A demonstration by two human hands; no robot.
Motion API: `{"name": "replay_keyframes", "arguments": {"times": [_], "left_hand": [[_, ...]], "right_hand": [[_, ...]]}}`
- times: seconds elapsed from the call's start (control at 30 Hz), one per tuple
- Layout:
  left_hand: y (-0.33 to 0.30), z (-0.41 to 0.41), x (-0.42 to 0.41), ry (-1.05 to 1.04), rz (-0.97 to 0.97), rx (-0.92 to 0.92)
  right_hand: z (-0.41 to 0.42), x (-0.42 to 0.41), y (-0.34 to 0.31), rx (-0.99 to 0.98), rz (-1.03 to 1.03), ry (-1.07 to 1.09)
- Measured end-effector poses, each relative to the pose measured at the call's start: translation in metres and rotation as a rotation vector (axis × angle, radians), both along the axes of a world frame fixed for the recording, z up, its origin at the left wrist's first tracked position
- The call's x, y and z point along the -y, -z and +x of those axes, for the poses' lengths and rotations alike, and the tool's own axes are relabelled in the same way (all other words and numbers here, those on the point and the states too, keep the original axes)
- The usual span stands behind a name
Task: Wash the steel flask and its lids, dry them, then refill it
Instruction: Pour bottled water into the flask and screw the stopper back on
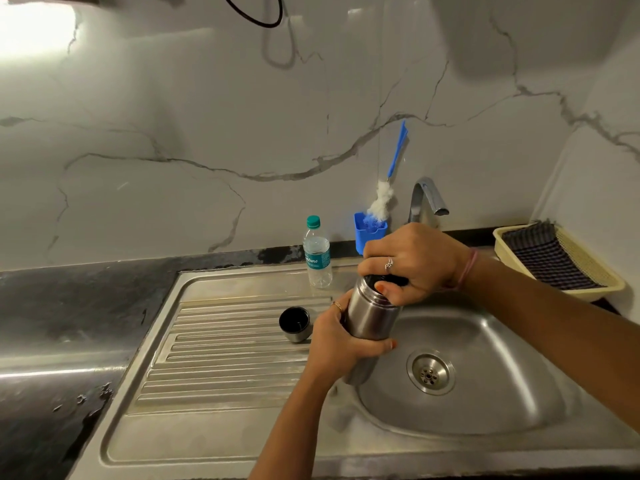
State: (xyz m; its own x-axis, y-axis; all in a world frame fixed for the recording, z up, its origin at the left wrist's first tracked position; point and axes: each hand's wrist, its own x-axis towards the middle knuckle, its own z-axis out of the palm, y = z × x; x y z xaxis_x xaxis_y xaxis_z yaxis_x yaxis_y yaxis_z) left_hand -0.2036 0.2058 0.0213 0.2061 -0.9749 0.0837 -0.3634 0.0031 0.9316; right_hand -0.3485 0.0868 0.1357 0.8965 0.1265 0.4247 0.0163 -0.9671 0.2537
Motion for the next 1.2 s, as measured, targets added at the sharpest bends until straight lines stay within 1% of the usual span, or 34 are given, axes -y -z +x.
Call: {"name": "replay_keyframes", "arguments": {"times": [0.17, 0.3, 0.47, 0.57, 0.6, 0.63, 0.73, 0.77, 0.87, 0.9, 0.97, 1.07, 1.2], "left_hand": [[0.000, -0.003, 0.000, -0.018, 0.013, -0.021], [0.003, -0.008, 0.001, -0.069, 0.030, -0.048], [0.005, -0.008, 0.000, -0.102, 0.073, -0.082], [0.004, -0.005, -0.001, -0.096, 0.074, -0.090], [0.004, -0.004, -0.001, -0.092, 0.069, -0.090], [0.003, -0.002, -0.002, -0.088, 0.064, -0.092], [0.002, 0.005, -0.006, -0.093, 0.058, -0.111], [0.002, 0.010, -0.008, -0.099, 0.056, -0.118], [0.002, 0.026, -0.016, -0.137, 0.052, -0.142], [0.002, 0.031, -0.020, -0.155, 0.048, -0.151], [0.002, 0.043, -0.027, -0.190, 0.048, -0.159], [0.002, 0.060, -0.039, -0.226, 0.050, -0.167], [0.002, 0.084, -0.053, -0.291, 0.059, -0.172]], "right_hand": [[0.005, -0.005, -0.004, -0.019, -0.003, 0.119], [0.008, -0.008, 0.002, -0.025, -0.004, 0.263], [0.009, -0.012, 0.011, 0.029, 0.018, 0.383], [0.011, -0.012, 0.013, 0.027, 0.036, 0.439], [0.013, -0.011, 0.012, 0.027, 0.083, 0.450], [0.015, -0.013, 0.008, 0.028, 0.177, 0.465], [0.018, -0.013, 0.004, 0.011, 0.597, 0.518], [0.019, -0.012, 0.005, 0.035, 0.742, 0.525], [0.025, -0.001, 0.020, 0.242, 1.162, 0.506], [0.028, 0.004, 0.028, 0.307, 1.256, 0.511], [0.034, 0.011, 0.051, 0.357, 1.345, 0.562], [0.050, 0.013, 0.095, 0.340, 1.406, 0.659], [0.080, 0.005, 0.145, 0.229, 1.512, 0.738]]}}
